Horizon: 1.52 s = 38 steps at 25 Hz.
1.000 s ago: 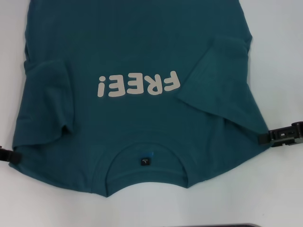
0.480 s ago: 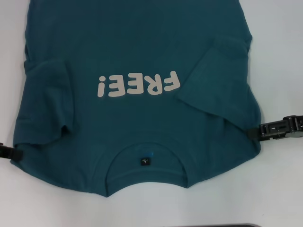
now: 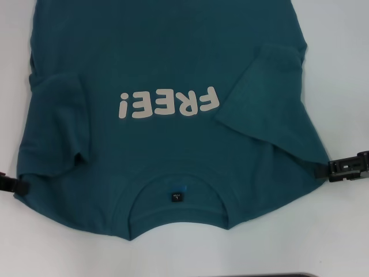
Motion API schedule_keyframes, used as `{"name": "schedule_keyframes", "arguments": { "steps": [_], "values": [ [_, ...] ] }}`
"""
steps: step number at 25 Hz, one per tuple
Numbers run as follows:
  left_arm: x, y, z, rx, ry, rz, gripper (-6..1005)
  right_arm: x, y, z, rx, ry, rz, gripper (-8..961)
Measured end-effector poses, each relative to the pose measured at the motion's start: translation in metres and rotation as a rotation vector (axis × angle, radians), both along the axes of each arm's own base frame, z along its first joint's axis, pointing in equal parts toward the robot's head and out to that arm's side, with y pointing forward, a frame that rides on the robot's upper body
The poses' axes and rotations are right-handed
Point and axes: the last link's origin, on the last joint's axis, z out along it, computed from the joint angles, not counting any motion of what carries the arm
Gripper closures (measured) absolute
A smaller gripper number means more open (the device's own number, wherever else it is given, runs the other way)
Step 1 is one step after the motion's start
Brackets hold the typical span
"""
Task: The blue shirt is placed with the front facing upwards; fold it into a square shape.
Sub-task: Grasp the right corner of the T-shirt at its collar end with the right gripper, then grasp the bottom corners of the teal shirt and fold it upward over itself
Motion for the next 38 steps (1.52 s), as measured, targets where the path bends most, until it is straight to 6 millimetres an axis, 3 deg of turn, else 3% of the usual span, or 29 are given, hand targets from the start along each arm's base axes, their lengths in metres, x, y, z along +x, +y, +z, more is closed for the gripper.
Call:
{"name": "schedule_keyframes", "arguments": {
  "steps": [7,21,32,38],
  "values": [
    [0.0001,0.0003,0.0,0.001,0.0,-0.001,968,0.0017,0.0025,-0.0017,0.015,-0.014,-0.004,207],
    [0.0013,0.0019,-0.0002,0.001,0.003,-0.005,968,-0.0018,0.0065,-0.0069,0.006,-0.018,0.012,365],
    [0.0011,0.0016,-0.0008,-0.002,0.003,-0.004,968,0.0012,0.0052,-0.0068,0.013,-0.024,-0.001,618],
    [0.0005,0.0016,-0.0017,-0.002,0.003,-0.002,968,0.0032,0.0036,-0.0075,0.015,-0.026,-0.004,838]
  ]
}}
